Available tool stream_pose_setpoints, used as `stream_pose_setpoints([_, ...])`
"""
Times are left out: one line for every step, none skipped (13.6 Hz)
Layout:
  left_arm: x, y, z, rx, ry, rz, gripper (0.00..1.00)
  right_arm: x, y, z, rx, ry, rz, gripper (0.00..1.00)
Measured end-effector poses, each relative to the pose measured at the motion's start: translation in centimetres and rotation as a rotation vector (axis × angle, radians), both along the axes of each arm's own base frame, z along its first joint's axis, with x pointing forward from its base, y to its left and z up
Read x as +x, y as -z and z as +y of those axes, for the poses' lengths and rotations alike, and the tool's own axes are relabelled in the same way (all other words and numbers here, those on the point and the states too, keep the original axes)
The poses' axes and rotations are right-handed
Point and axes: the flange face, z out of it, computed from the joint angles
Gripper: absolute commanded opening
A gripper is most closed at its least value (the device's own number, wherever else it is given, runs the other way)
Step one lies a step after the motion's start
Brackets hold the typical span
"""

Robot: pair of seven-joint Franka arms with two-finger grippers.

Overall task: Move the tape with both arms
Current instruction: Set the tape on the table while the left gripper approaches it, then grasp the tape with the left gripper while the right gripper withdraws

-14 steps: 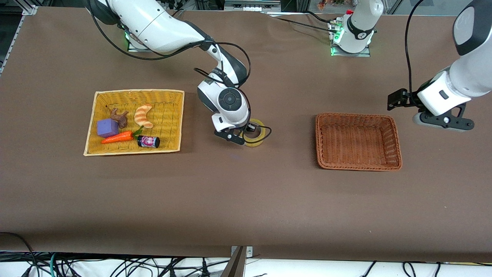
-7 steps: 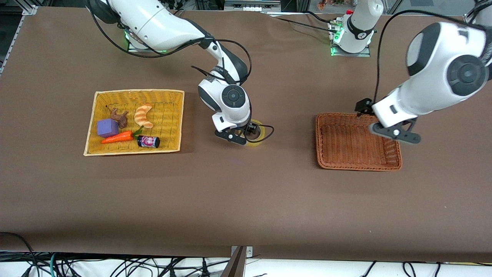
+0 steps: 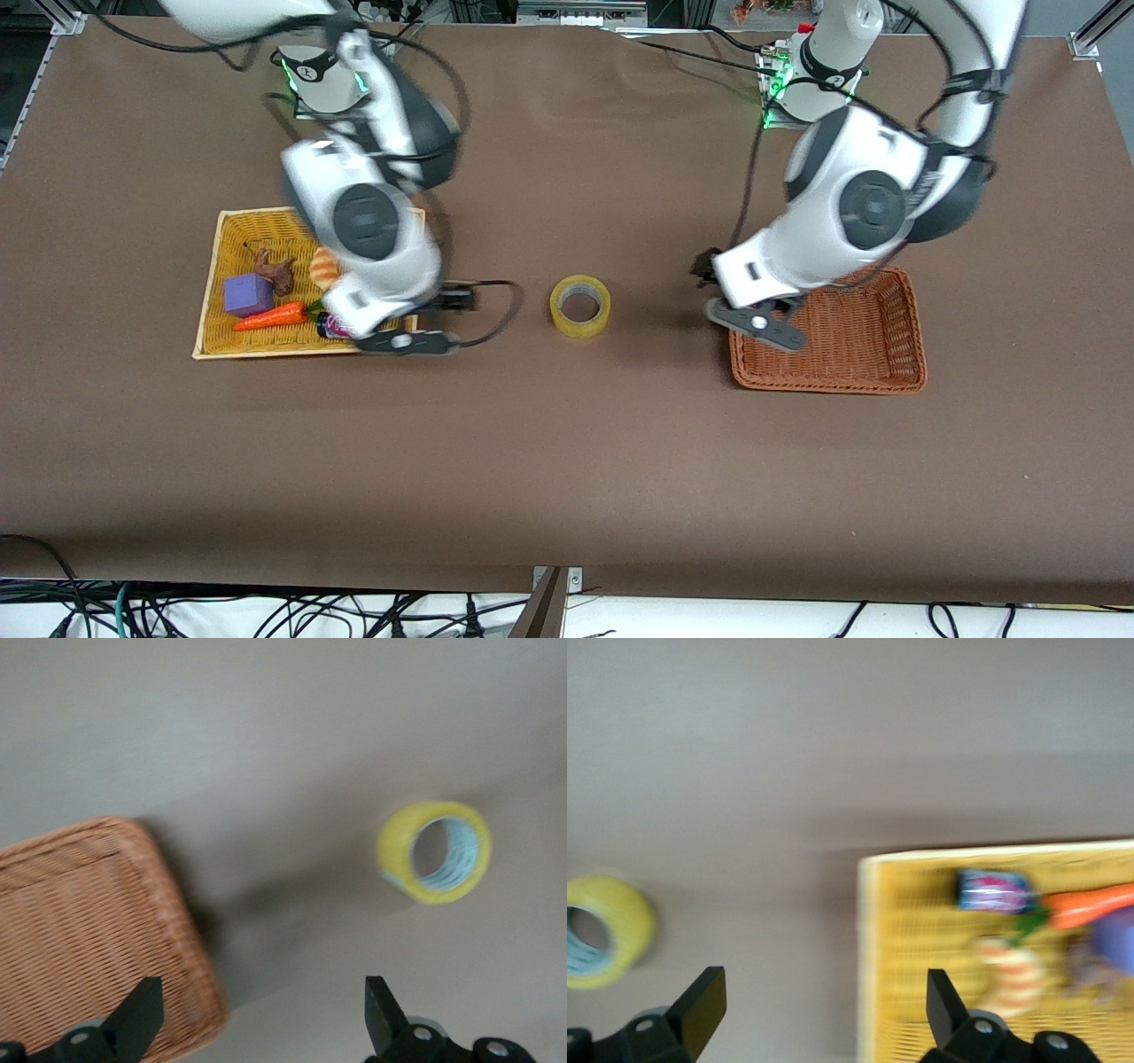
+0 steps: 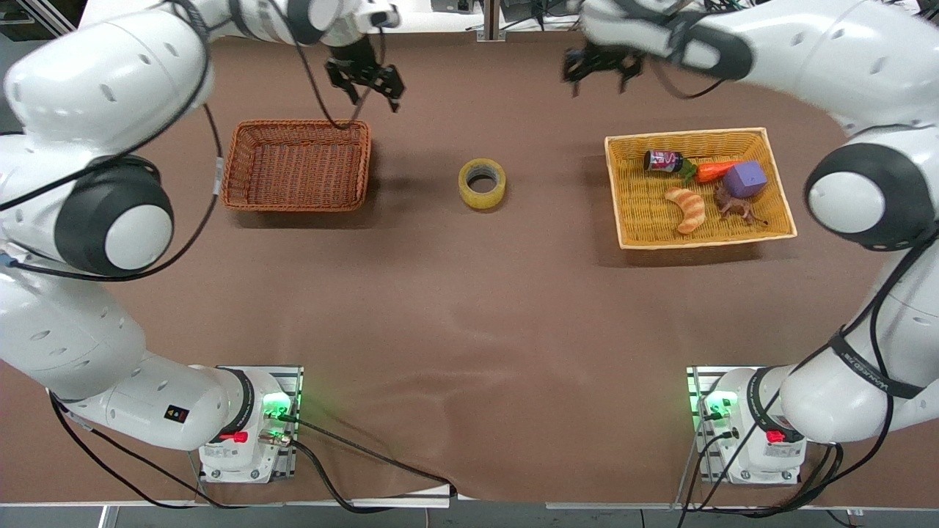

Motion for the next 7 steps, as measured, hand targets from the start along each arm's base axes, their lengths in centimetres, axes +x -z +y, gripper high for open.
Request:
stream_pose_setpoints([-0.9, 1.2, -3.0, -0.005, -0.010, -0.015, 1.00, 1.2, -1.2, -4.7, 0.010, -0.001, 0.020, 1.00])
stream_pose_setpoints([-1.8, 2.7, -6.0, -0.010, -0.022, -0.027, 1.00, 2.0, -1.8, -9.0, 0.011, 0.011, 0.039, 1.00])
stream_pose_setpoints([-2.7, 4.7, -8.6, -0.014, -0.036, -0.036, 1.00, 2.5, -2.3, -12.4, 0.006, 0.035, 0.053, 1.00])
stream_pose_setpoints([-3.3, 7.3, -10.6, -0.020, -0.043, -0.048, 1.00, 2.7, -2.8, -15.1, -0.001, 0.061, 0.059, 1.00])
stream_pose_setpoints([-3.4, 10.2, -11.7, -0.026, -0.046, -0.059, 1.00, 2.8, -3.6, -17.0, -0.010, 0.082, 0.054, 1.00])
stream_pose_setpoints([-3.6, 13.5, -12.4, -0.028, -0.044, -0.062, 1.00, 2.7, -4.6, -18.6, -0.019, 0.095, 0.045, 1.00])
stream_pose_setpoints([-3.9, 16.4, -13.1, -0.031, -0.043, -0.069, 1.00, 2.5, -5.8, -20.1, -0.029, 0.100, 0.038, 1.00])
